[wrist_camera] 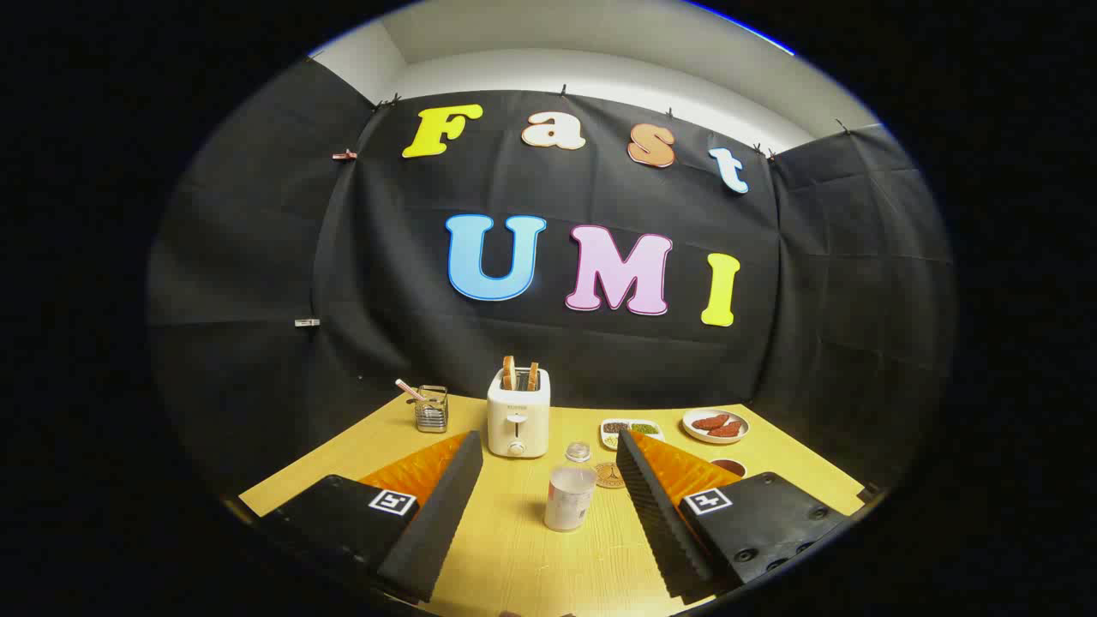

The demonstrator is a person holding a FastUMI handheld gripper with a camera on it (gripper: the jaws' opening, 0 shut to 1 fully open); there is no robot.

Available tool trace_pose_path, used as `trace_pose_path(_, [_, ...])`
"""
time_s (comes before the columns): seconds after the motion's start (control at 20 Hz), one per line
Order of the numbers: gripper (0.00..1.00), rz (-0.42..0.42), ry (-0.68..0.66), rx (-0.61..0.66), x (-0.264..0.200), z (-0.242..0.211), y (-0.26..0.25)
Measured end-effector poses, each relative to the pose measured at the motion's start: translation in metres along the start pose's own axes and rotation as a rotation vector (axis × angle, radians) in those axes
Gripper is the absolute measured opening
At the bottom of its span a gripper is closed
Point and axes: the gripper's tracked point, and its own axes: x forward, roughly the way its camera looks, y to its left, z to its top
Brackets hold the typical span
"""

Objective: Take the bottle from table, then pour the juice into the cup, finally place the bottle on the coaster

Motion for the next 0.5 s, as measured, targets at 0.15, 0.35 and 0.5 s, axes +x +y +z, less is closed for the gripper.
trace_pose_path(0.15, [0.97, 0.003, 0.002, 0.006, -0.003, -0.002, 0.000])
trace_pose_path(0.35, [0.97, -0.008, 0.013, 0.022, -0.008, -0.006, -0.004])
trace_pose_path(0.5, [0.97, 0.002, 0.006, 0.036, -0.012, -0.004, -0.002])
